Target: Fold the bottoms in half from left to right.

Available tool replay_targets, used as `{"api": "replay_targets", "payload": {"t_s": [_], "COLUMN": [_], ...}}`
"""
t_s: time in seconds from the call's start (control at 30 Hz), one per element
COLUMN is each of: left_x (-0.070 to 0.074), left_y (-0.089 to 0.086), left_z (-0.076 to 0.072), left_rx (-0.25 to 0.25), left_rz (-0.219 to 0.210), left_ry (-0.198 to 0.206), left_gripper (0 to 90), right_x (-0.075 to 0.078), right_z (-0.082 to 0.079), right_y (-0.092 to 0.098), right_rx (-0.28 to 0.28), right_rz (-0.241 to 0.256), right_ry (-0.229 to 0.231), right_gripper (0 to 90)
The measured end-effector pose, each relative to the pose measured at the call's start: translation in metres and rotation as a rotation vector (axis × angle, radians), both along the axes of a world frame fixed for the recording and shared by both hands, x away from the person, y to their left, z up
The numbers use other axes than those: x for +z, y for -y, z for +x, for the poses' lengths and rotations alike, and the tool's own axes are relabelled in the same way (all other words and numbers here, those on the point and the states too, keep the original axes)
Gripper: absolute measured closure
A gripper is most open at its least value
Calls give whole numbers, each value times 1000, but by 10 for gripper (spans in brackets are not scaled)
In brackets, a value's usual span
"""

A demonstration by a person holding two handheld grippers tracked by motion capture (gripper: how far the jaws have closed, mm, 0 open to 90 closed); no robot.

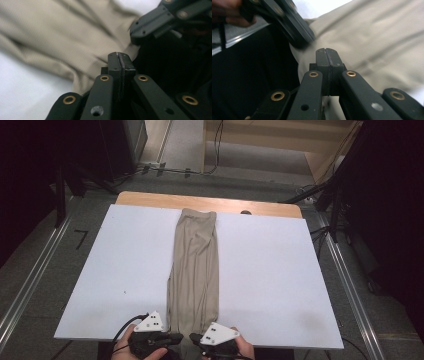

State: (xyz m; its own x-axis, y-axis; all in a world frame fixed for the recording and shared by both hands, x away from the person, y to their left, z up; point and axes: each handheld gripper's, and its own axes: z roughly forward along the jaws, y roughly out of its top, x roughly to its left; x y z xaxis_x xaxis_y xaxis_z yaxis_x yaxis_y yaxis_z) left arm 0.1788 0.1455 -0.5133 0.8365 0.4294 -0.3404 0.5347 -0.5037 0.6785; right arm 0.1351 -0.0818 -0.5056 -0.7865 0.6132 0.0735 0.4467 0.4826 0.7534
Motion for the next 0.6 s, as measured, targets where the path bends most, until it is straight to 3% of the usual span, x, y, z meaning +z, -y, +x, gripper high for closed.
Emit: {"api": "replay_targets", "payload": {"t_s": [0.07,0.13,0.23,0.37,0.5,0.6], "left_x": [-3,-3,-2,-2,-1,-2], "left_y": [-6,-12,-17,-17,-17,-17], "left_z": [5,6,6,6,7,7], "left_rx": [3,11,13,11,9,8], "left_rz": [-29,-37,-10,-5,-5,-8], "left_ry": [-43,-60,-41,-43,-47,-53], "left_gripper": [900,900,900,900,900,900], "right_x": [-10,-12,-6,-4,-3,-1], "right_z": [5,8,7,4,5,6], "right_y": [-8,-3,8,30,49,55], "right_rx": [-6,6,-10,-49,-84,-117], "right_rz": [-30,-2,-80,-104,-91,-144], "right_ry": [-21,-38,-31,-60,-95,-72], "right_gripper": [882,883,884,884,884,883]}}
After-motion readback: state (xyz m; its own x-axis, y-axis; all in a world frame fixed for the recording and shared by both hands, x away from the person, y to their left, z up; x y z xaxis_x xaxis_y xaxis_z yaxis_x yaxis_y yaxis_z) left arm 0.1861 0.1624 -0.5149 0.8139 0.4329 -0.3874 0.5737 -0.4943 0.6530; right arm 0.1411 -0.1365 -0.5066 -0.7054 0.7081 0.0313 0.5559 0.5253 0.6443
